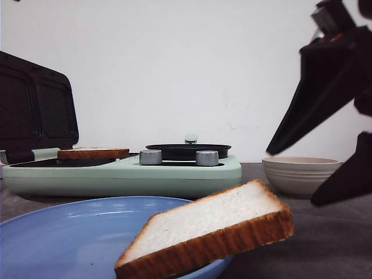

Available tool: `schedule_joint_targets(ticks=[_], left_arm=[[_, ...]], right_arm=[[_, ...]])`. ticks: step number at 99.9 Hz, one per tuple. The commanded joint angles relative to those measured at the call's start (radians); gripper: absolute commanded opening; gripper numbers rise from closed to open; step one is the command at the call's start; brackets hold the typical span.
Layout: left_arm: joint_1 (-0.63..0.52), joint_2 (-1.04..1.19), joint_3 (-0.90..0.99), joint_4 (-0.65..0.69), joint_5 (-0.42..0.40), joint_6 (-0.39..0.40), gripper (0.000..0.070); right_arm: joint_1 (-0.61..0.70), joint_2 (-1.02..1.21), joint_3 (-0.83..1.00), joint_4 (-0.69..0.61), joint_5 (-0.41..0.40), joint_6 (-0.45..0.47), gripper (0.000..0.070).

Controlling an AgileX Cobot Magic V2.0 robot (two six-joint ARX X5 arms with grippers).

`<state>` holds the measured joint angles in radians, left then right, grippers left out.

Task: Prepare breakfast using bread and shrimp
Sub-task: 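Lower the right gripper onto the remaining bread slice and grasp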

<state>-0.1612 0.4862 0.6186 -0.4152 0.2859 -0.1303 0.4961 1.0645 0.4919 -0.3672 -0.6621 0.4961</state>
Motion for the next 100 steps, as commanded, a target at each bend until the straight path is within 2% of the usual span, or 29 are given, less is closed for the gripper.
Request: schedule_joint_targets(ticks=[1, 28, 63, 85, 100], left_arm=[[-0.001, -0.015, -0.006, -0.019, -0.005, -0.014, 0.0664], [-0.001, -0.099, -0.038, -0.088, -0.009, -0.013, 0.0664], [-0.001, -0.130, -0.038, -0.118, -0.018, -0.010, 0.0664], [-0.001, -0.130, -0.038, -0.117, -0.017, -0.010, 0.0664], [-0.001, -0.130, -0.038, -0.117, -0.017, -0.010, 0.0664]], right_arm=[[0.027, 0.028, -0.002, 0.023, -0.004, 0.021, 0.0418], [0.114, 0.066, -0.002, 0.049, 0.039, 0.044, 0.0417], [0.144, 0.072, -0.002, 0.105, 0.062, 0.085, 0.0417], [0.145, 0.113, -0.002, 0.110, 0.056, 0.084, 0.0417], [0.161, 0.169, -0.002, 0.173, 0.031, 0.090, 0.0416]])
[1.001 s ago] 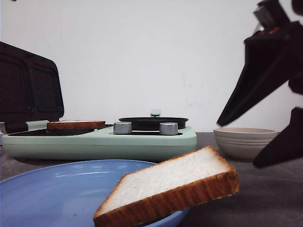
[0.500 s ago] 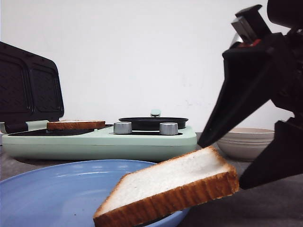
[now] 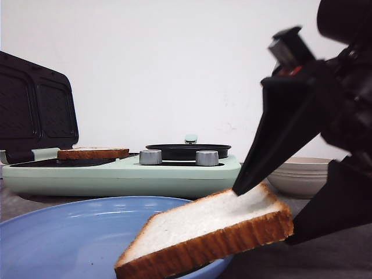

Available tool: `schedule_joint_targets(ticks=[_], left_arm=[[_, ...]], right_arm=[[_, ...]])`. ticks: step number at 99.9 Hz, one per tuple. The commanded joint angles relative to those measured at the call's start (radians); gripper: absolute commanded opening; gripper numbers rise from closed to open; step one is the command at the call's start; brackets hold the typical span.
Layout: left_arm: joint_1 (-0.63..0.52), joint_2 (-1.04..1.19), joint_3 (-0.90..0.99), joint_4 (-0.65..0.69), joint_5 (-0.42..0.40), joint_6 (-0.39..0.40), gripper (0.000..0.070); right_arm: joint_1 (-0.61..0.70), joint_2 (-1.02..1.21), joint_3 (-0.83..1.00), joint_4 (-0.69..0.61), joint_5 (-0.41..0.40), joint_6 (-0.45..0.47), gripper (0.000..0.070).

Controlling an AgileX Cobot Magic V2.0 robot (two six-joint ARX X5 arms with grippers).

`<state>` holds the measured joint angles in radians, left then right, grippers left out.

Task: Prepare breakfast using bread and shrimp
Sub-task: 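Lower the right gripper onto the remaining bread slice and grasp, then carry the bread with the right gripper over to the toaster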

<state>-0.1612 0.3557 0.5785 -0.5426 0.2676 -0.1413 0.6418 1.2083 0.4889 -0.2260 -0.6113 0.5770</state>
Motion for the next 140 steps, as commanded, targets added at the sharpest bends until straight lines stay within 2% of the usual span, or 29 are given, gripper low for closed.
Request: schedule_joint_targets(ticks=[1, 9, 14, 19, 28, 30, 59, 84, 112, 140], left_arm=[[-0.001, 0.001, 0.002, 0.010, 0.002, 0.001, 0.0664], [-0.001, 0.001, 0.002, 0.009, 0.002, 0.001, 0.0664], [-0.001, 0.001, 0.002, 0.009, 0.001, 0.001, 0.0664], [-0.001, 0.001, 0.002, 0.009, 0.002, 0.001, 0.0664], [-0.001, 0.001, 0.002, 0.006, 0.002, 0.001, 0.0664], [-0.001, 0.001, 0.002, 0.005, 0.002, 0.001, 0.0664], [-0.001, 0.001, 0.002, 0.002, 0.001, 0.002, 0.0664], [-0.001, 0.001, 0.002, 0.003, -0.026, 0.022, 0.0664], [-0.001, 0.001, 0.002, 0.004, -0.068, 0.035, 0.0664], [-0.001, -0.009, 0.002, 0.008, -0.164, 0.034, 0.0665]], right_arm=[[0.016, 0.029, 0.001, 0.036, -0.022, 0.012, 0.0416], [0.025, 0.050, 0.001, 0.060, -0.021, 0.019, 0.0399], [0.031, 0.065, 0.001, 0.068, -0.021, 0.019, 0.0349], [0.035, 0.074, 0.001, 0.068, -0.020, 0.019, 0.0248], [0.041, 0.077, 0.001, 0.066, -0.017, 0.018, 0.0026], [0.042, 0.077, 0.001, 0.068, -0.017, 0.018, 0.0000], [0.042, 0.060, 0.009, 0.087, -0.017, 0.017, 0.0000], [0.042, -0.038, 0.070, 0.129, -0.016, 0.042, 0.0000], [0.042, -0.019, 0.287, 0.126, 0.006, 0.035, 0.0000], [0.042, 0.186, 0.586, 0.090, -0.005, -0.008, 0.0000]])
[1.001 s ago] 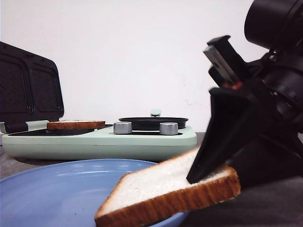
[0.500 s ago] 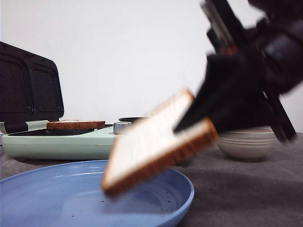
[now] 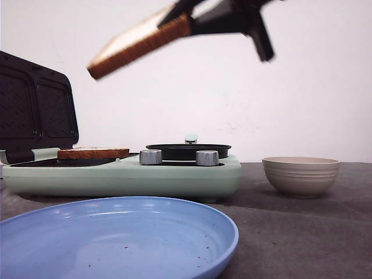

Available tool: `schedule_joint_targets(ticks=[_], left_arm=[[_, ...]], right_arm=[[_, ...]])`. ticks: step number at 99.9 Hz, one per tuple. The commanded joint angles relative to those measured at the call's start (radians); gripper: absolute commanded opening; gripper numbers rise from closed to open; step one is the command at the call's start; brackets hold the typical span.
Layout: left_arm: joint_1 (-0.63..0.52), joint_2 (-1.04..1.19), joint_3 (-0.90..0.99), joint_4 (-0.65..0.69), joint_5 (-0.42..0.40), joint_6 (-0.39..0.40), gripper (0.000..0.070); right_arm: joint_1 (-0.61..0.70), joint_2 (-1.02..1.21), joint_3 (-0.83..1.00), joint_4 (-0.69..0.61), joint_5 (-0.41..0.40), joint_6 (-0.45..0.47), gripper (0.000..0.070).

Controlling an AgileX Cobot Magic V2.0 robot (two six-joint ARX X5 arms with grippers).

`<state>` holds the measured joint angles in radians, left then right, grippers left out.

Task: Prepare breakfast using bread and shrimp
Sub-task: 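Carry the bread with the right gripper over to the toaster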

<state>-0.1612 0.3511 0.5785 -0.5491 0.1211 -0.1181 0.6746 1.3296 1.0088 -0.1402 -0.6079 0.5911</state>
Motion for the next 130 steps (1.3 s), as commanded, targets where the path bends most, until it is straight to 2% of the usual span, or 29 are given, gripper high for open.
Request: schedule_joint_targets(ticks=[1, 53, 87, 104, 116, 130], left_arm=[[-0.001, -0.005, 0.002, 0.014, -0.019, 0.011, 0.0665], [-0.001, -0.070, 0.002, -0.006, -0.051, -0.003, 0.0664], [-0.001, -0.070, 0.002, -0.006, -0.051, -0.002, 0.0665], [-0.001, -0.070, 0.002, -0.006, -0.051, -0.002, 0.0664], [-0.001, -0.070, 0.002, -0.005, -0.051, 0.001, 0.0664], [-0.001, -0.070, 0.002, -0.005, -0.051, 0.000, 0.0665]], right_arm=[[0.009, 0.075, 0.076, 0.005, -0.011, -0.023, 0.0000], [0.031, 0.569, 0.477, 0.005, -0.047, -0.012, 0.0000], [0.085, 0.759, 0.598, 0.059, -0.039, 0.084, 0.0000], [0.102, 0.769, 0.597, 0.035, 0.029, 0.089, 0.0000], [0.103, 0.769, 0.597, 0.023, 0.040, 0.092, 0.0000], [0.103, 0.769, 0.597, -0.017, 0.104, 0.086, 0.0000]])
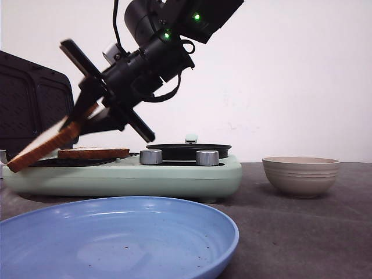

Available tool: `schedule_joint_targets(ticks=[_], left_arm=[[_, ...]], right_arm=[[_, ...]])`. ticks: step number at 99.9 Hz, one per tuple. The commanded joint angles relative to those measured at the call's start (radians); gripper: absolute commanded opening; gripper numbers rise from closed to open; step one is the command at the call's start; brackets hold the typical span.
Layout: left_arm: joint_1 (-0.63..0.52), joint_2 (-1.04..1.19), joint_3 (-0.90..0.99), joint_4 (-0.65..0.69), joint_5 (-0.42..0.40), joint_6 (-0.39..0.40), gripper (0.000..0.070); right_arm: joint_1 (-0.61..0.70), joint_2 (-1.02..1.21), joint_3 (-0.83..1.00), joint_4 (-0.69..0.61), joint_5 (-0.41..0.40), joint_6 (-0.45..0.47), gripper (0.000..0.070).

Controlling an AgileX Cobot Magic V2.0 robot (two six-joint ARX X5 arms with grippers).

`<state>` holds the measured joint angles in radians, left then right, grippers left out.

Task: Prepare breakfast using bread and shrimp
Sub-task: 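Carry the bread with the right gripper over to the toaster, then place the bread on the nearer toaster plate and open the right gripper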

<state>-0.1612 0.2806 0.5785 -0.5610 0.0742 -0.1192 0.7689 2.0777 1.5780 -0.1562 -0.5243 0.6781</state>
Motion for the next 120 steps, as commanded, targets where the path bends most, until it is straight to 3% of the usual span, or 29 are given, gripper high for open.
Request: schedule_joint_targets(ticks=[1, 12, 15, 20, 24, 29, 43, 70, 110, 120], left_arm=[[-0.001, 0.000, 0.002, 0.006, -0.004, 0.002, 0.0665], [-0.001, 0.000, 0.002, 0.006, -0.004, 0.002, 0.0665], [-0.001, 0.000, 0.002, 0.006, -0.004, 0.002, 0.0665], [-0.001, 0.000, 0.002, 0.006, -0.004, 0.002, 0.0665], [-0.001, 0.000, 0.002, 0.006, -0.004, 0.002, 0.0665], [-0.001, 0.000, 0.002, 0.006, -0.004, 0.002, 0.0664], [-0.001, 0.000, 0.002, 0.006, -0.004, 0.002, 0.0665], [-0.001, 0.000, 0.002, 0.006, -0.004, 0.002, 0.0665], [-0.001, 0.000, 0.002, 0.006, -0.004, 0.002, 0.0665], [-0.001, 0.000, 0.002, 0.006, -0.004, 0.002, 0.0665]], right_arm=[[0.009, 0.021, 0.028, -0.002, 0.023, -0.003, 0.0000], [0.009, 0.021, 0.028, -0.002, 0.050, -0.010, 0.0020], [0.009, 0.021, 0.028, -0.002, 0.060, -0.010, 0.0084], [0.009, 0.021, 0.028, -0.002, 0.079, -0.010, 0.0283], [0.009, 0.021, 0.028, -0.002, 0.082, -0.009, 0.0393], [0.008, 0.021, 0.028, -0.002, 0.087, -0.009, 0.0456], [0.008, 0.021, 0.029, -0.002, 0.107, -0.013, 0.0498], [0.007, 0.020, 0.037, -0.023, 0.115, -0.047, 0.0498], [-0.013, 0.001, 0.249, -0.396, 0.229, -0.296, 0.0498], [-0.022, -0.042, 0.258, -0.449, 0.296, -0.359, 0.0497]])
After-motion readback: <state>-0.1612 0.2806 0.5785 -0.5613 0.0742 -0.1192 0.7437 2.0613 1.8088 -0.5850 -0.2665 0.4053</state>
